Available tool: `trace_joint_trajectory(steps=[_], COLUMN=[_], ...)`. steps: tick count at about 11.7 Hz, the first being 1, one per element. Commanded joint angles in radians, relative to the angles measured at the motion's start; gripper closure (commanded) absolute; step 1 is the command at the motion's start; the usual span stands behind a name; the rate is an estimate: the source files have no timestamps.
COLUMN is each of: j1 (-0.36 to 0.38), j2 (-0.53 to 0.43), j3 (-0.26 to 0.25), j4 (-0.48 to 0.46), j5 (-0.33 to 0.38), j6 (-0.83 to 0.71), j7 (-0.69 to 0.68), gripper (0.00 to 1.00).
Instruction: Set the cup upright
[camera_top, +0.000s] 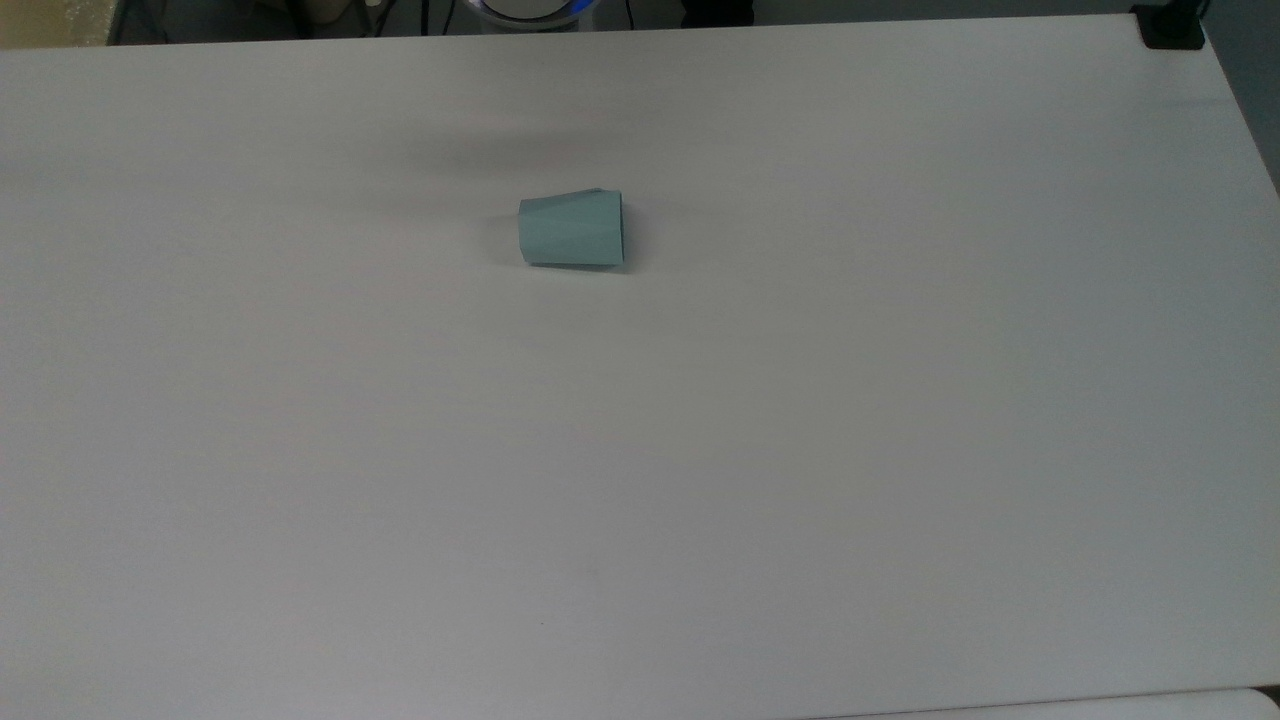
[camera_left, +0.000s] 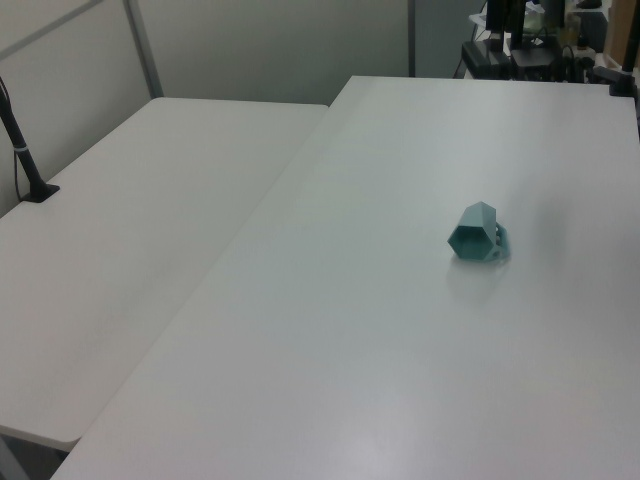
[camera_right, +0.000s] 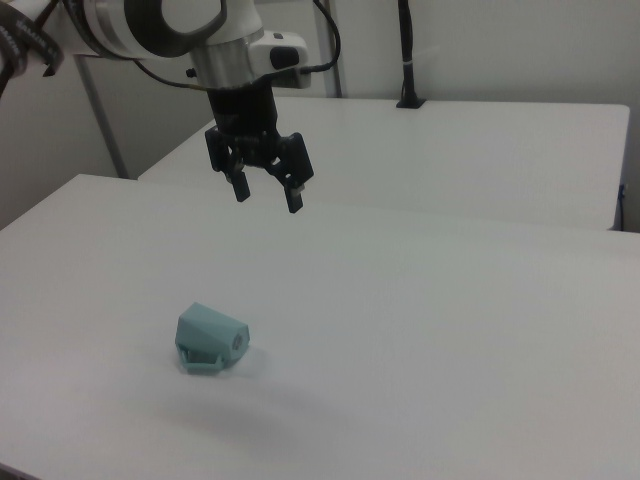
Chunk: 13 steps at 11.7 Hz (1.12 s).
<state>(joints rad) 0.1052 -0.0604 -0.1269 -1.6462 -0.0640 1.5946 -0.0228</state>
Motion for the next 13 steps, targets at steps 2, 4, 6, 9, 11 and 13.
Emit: trace_joint_trajectory(steps=[2,4,6,9,11,13], j1=[-0.038,-0.038,-0.053,-0.05,-0.033,0.006], j2=[-0.025,-0.032,-0.035,-0.042,-0.053,-0.053], j3=[0.027,0.026,0.026,0.03,0.039,0.047], j4=[-0.011,-0.012,-0.014,-0.018,-0.035,-0.034], j5=[0.007,0.009,0.018,0.046,0.044,0.023], j6=[-0.002,0.001,0.002,-0.007,-0.002,0.008], j7=[-0.005,-0.006,-0.006,-0.003,0.007,0.078], gripper=[0.0,0.0,0.0,0.0,0.0,0.0])
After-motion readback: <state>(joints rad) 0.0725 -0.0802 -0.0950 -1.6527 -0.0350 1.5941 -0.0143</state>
